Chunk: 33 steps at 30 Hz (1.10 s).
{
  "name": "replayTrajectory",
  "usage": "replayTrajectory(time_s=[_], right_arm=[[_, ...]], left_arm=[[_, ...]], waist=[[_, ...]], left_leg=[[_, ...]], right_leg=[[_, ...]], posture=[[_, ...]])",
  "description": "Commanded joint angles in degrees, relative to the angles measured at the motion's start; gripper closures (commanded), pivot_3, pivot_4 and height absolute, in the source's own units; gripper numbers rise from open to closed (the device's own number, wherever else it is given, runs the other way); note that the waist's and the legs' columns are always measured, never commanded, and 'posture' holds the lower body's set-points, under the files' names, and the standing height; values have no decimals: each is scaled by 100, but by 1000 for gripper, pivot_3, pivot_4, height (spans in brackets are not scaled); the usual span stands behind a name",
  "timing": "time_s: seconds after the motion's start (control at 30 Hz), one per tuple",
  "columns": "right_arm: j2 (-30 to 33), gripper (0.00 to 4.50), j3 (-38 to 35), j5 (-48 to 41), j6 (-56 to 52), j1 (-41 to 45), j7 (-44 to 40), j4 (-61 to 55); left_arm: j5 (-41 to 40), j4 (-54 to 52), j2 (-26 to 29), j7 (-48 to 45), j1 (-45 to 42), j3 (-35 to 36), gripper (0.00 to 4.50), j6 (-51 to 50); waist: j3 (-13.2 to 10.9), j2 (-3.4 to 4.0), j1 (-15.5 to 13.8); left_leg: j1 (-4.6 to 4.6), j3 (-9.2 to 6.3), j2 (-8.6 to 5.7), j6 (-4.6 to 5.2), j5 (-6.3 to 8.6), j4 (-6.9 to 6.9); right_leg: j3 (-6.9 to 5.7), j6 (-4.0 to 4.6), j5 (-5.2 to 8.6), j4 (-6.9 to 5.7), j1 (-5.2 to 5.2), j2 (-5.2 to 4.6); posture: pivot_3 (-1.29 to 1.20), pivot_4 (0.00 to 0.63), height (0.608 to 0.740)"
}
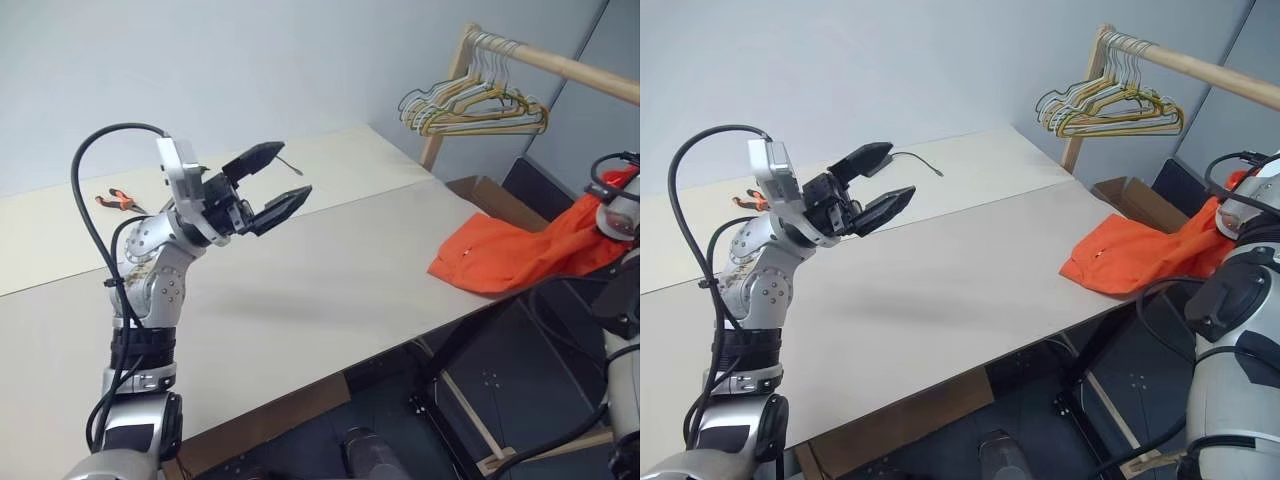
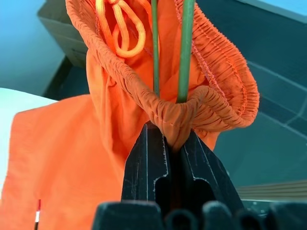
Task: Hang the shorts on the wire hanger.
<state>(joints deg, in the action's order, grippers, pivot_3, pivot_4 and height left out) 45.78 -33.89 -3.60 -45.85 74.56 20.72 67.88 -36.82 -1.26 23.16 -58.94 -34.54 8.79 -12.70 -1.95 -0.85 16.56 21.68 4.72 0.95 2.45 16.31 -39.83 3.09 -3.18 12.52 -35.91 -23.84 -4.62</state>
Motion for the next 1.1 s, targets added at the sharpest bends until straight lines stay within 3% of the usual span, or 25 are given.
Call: replayTrajectory(time_s=[0.03, 0.27, 0.7, 0.87, 1.1], right_arm=[[97, 4500, 110, -144, 147, 94, 42, 18], [-10, 4500, 707, 187, 140, -19, 80, -96], [-275, 90, 1840, 926, 300, -104, 1138, -846], [-429, 33, 2390, 1472, 544, -288, 1571, -1412], [-726, 33, 3261, 2105, 1313, -580, 1288, -2160]], left_arm=[[-160, -226, 72, -74, -25, 41, 32, -23], [-134, -243, 55, -53, 7, 27, 32, 35], [-259, -258, 116, -329, 2, 13, 0, 34], [-369, -277, 98, -473, -13, 42, 0, 5], [-558, -334, 156, -532, -3, 126, 0, -36]], waist=[[0, 0, -3], [-1, 0, -3], [-1, 2, -7], [-1, 2, -14], [-2, 4, 0]], left_leg=[[-2, 0, 0, 1, 1, 0], [-50, 1, 0, 8, 5, 7], [-58, 6, 1, 13, 8, 6], [-58, 5, 2, 13, 8, 5], [-60, 8, 1, 14, 8, 5]], right_leg=[[0, 0, 0, 2, 3, 0], [1, -3, 0, 18, 54, 0], [26, -12, 0, 22, 68, 3], [25, -13, 0, 22, 67, 2], [30, -18, -2, 17, 65, -1]], posture=[[-199, 0, 740], [-191, 0, 740], [-195, 0, 740], [-195, 0, 740], [-169, 0, 740]])
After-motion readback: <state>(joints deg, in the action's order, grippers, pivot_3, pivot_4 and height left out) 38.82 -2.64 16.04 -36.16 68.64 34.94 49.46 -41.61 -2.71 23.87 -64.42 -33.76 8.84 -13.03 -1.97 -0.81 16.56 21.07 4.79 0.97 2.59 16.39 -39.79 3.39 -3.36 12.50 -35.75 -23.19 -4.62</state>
